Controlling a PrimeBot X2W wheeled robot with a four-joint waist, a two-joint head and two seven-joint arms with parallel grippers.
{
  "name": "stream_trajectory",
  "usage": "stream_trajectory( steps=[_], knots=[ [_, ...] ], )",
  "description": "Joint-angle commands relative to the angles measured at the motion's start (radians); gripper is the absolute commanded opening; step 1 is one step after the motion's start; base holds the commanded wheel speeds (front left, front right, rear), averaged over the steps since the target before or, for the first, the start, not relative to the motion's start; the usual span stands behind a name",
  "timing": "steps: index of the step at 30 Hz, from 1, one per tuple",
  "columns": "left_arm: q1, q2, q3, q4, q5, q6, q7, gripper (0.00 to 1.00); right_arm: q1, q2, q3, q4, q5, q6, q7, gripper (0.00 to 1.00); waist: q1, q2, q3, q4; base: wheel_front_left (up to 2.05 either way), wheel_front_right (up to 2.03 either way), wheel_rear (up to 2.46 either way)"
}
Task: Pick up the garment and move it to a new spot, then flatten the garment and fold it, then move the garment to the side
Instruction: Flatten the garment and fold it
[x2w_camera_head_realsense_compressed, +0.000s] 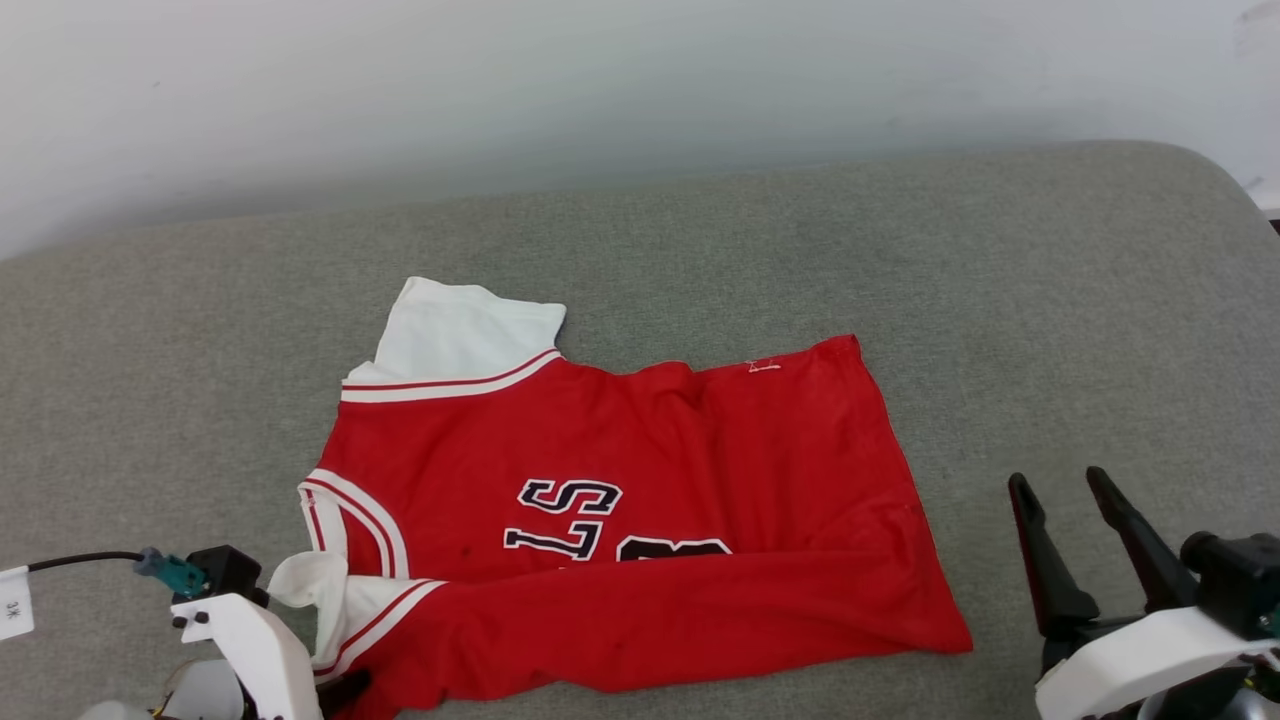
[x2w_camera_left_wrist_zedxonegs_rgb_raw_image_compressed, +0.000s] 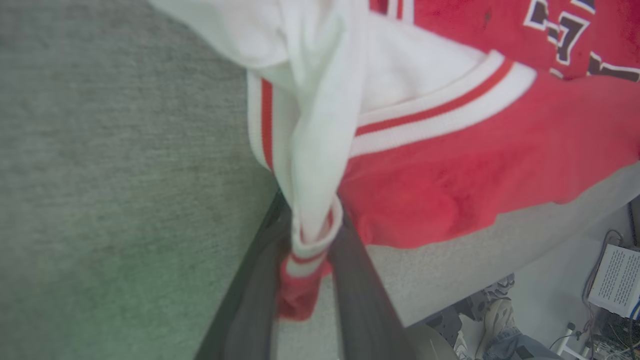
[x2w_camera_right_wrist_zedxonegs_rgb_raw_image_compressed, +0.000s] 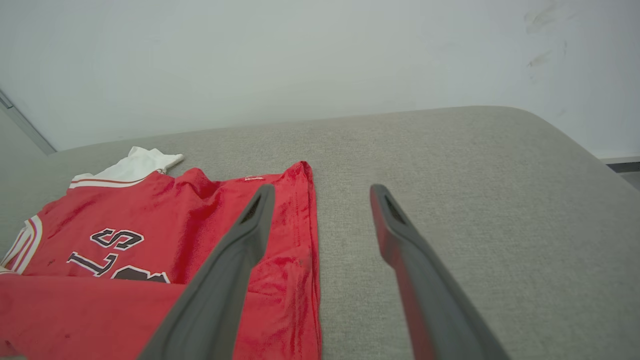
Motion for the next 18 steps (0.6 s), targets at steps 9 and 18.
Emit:
stream_trajectory(
  steps=[9, 18],
  knots=[
    [-0.024, -0.023, -0.029, 0.023, 0.035, -0.034, -0.081, 0.00, -0.023, -0.070, -0.086, 0.050, 0.127, 0.000, 0.309, 1.00, 0.0001, 0.0000, -0.034, 0.047, 0.00, 0.00, 0.00],
    [-0.047, 0.027, -0.030, -0.186, 0.085, -0.005, -0.080, 0.00, -0.088, -0.083, -0.104, 0.107, 0.203, 0.000, 0.777, 1.00, 0.0001, 0.0000, 0.028, 0.121, 0.00, 0.00, 0.00]
  ],
)
